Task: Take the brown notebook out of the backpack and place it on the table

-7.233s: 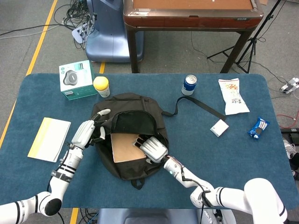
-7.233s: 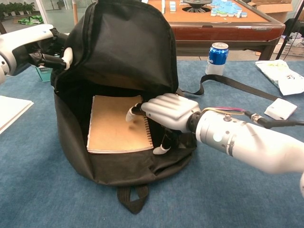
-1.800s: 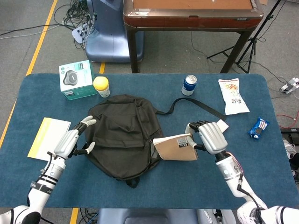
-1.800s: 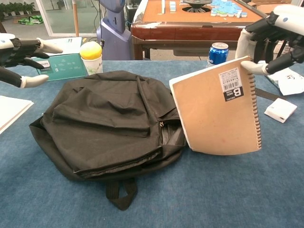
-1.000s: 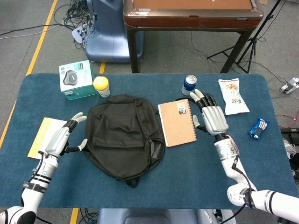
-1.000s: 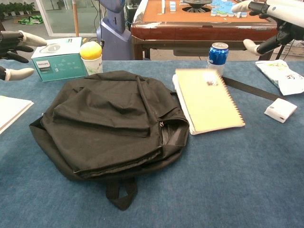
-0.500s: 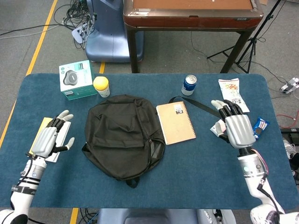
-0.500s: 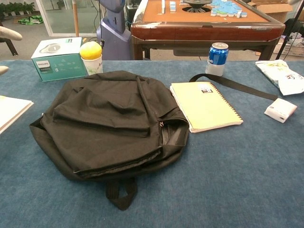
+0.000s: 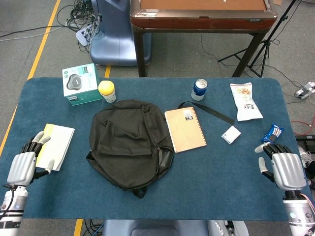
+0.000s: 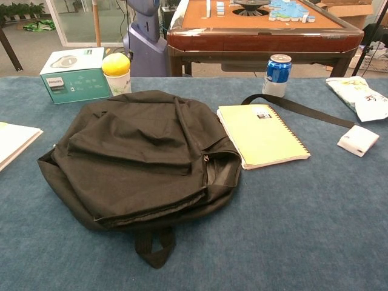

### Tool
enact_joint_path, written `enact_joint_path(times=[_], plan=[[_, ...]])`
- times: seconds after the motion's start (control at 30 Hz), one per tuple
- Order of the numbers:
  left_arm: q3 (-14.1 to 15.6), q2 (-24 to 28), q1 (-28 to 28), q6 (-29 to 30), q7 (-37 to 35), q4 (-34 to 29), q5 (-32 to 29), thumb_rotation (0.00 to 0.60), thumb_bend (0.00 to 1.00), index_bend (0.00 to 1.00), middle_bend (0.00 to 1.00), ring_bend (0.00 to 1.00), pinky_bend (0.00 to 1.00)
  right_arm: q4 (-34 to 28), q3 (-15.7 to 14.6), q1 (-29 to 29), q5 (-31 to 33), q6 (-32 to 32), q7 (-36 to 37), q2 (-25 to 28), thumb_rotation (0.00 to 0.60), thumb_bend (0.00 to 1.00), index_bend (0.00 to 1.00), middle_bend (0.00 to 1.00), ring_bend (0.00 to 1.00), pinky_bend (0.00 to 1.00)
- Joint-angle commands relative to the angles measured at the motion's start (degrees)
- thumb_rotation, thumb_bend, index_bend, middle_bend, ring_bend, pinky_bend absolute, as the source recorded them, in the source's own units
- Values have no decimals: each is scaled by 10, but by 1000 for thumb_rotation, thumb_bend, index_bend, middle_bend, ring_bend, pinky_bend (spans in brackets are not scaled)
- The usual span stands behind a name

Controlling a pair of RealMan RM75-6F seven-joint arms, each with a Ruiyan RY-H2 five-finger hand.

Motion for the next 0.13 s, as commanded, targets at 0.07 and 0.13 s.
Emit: enact_joint_path(times=[0.07,0.13], plan=[[12,-5,26,30,8,-9,9,600,341,175,40,37,90,15,-10,-21,-9,9,28,-4,600,541,450,400,342,401],[16,-7,36,40,11,-14,14,600,341,177,40,38,90,21,-12,-25,-15,7,44,-4,600,541,453,400,342,401]])
